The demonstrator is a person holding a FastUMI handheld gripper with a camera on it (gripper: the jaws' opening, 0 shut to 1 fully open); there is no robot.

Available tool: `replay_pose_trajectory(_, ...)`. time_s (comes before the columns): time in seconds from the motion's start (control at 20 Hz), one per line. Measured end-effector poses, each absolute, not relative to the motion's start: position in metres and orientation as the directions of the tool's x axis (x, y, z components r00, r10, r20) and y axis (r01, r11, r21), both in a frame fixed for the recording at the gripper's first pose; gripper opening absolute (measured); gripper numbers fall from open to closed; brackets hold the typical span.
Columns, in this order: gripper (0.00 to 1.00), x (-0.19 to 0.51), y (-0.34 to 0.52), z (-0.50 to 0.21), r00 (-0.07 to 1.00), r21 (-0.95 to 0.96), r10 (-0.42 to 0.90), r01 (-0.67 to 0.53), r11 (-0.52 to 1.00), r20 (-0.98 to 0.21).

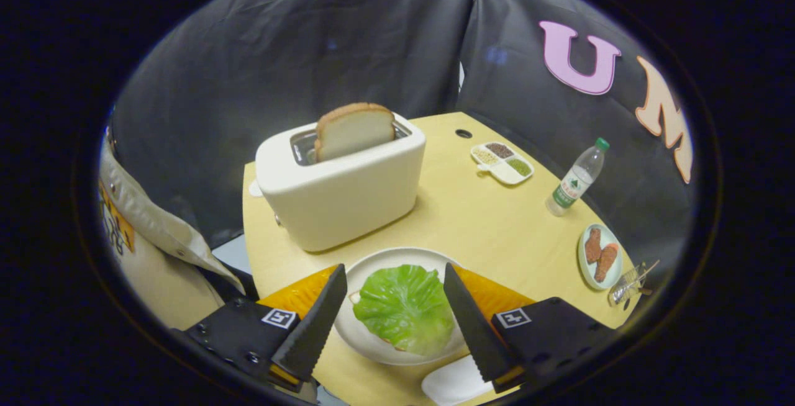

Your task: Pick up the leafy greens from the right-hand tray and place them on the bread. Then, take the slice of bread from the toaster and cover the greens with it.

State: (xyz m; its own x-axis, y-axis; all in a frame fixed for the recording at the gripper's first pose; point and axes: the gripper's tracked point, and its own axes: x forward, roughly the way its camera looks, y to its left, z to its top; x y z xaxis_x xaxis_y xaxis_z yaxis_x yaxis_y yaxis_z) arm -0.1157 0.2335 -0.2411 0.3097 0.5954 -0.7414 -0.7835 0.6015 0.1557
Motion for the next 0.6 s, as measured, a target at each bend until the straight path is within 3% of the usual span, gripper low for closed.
replay_pose_trajectory(0.6,1.0,-0.09,0.31,-0.176,0.332,0.277,0.656,-0.711,0.647,-0.678)
